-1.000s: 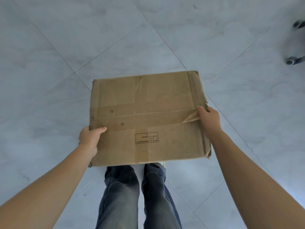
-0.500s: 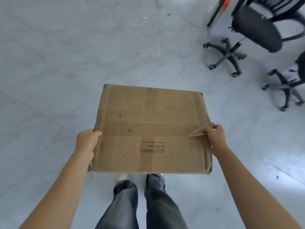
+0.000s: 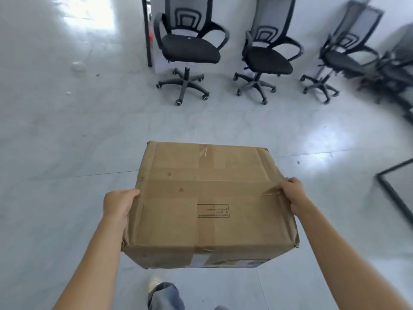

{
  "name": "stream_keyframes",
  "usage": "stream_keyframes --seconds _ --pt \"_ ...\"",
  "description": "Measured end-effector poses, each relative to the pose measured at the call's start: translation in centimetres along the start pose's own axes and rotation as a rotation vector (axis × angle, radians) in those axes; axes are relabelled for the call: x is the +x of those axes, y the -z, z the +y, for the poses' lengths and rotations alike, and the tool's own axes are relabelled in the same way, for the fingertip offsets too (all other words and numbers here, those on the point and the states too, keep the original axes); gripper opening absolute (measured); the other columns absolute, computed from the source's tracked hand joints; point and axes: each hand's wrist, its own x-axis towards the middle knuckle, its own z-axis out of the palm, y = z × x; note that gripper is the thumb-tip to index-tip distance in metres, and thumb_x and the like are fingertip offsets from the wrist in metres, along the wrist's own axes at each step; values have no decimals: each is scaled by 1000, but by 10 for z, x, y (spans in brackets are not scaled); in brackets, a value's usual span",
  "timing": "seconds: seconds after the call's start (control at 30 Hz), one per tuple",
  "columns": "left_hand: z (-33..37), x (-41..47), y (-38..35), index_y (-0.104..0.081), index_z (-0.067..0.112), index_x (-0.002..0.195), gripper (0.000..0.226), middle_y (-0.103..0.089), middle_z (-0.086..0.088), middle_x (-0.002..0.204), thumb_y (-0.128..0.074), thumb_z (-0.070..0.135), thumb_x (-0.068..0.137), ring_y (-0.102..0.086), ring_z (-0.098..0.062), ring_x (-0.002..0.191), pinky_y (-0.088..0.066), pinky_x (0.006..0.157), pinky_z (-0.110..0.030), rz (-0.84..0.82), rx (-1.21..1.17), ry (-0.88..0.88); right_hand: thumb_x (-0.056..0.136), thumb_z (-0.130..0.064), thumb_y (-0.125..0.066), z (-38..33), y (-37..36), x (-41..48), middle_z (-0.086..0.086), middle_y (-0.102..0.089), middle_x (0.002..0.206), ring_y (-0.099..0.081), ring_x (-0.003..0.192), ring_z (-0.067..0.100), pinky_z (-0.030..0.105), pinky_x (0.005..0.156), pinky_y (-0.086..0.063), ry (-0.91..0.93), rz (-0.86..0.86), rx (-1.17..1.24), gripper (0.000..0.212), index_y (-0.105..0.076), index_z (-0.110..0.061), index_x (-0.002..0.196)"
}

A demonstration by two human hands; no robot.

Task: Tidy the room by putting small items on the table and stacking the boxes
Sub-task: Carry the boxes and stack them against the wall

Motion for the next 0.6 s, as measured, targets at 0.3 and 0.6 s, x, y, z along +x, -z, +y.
stream_keyframes --seconds 0.3,0.6 --pt "2 -113 -168 -44 9 63 23 -43 -12 68 -56 8 83 -42 -23 72 -32 65 -34 -186 86 -189 81 5 -52 98 208 -32 6 -49 80 -45 67 17 29 56 -38 -108 252 285 17 -50 -9 91" --pt "10 -289 -313 -35 12 63 22 -32 -4 61 -50 10 79 -31 -21 61 -23 54 -32 -553 96 -378 81 6 -46 187 404 -109 9 -53 81 -49 66 18 22 50 -43 -86 544 536 19 -58 -6 88"
